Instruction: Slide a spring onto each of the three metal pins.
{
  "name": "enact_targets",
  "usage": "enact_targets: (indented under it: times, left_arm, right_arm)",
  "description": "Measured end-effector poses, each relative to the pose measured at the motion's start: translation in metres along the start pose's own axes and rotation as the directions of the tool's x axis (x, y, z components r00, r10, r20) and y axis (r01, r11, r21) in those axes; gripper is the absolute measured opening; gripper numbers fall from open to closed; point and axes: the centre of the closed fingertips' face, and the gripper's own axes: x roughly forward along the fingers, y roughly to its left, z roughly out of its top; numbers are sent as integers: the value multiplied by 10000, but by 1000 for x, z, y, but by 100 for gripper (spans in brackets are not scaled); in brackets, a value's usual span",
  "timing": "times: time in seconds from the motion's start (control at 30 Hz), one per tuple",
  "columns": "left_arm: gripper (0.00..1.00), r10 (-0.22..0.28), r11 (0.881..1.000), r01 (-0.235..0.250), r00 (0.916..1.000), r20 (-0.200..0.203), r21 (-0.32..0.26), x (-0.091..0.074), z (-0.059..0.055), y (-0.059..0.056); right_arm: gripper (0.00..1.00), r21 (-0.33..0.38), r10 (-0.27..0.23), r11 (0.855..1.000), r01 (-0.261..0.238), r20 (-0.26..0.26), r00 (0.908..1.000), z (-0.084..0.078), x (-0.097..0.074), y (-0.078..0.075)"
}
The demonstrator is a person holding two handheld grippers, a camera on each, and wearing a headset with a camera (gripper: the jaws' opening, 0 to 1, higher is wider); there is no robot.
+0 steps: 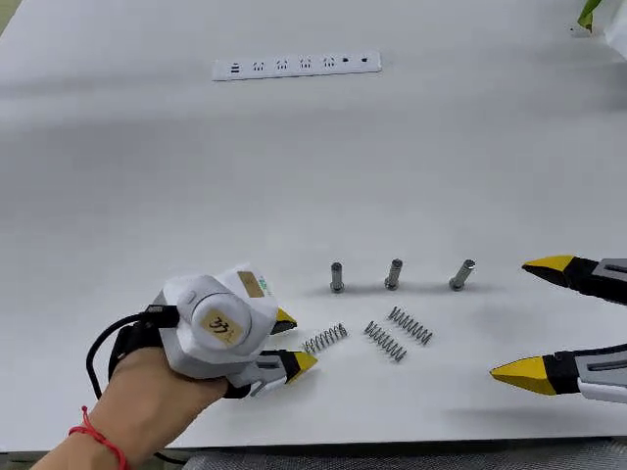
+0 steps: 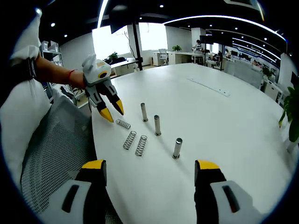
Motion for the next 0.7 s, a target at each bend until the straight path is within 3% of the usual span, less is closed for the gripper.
enact_targets:
  times: [0.37, 0.7]
  left_arm:
    - [18, -84, 9997, 70, 9984, -561, -238, 12, -6, -5]
    - [13, 114, 9999, -107, 9965, -830, 92, 13, -8, -3]
  right_arm:
    - [78, 99, -54, 9999, 54, 9, 10000, -2, -1, 0]
    - [77, 164, -66, 9998, 65, 36, 10000, -2, -1, 1]
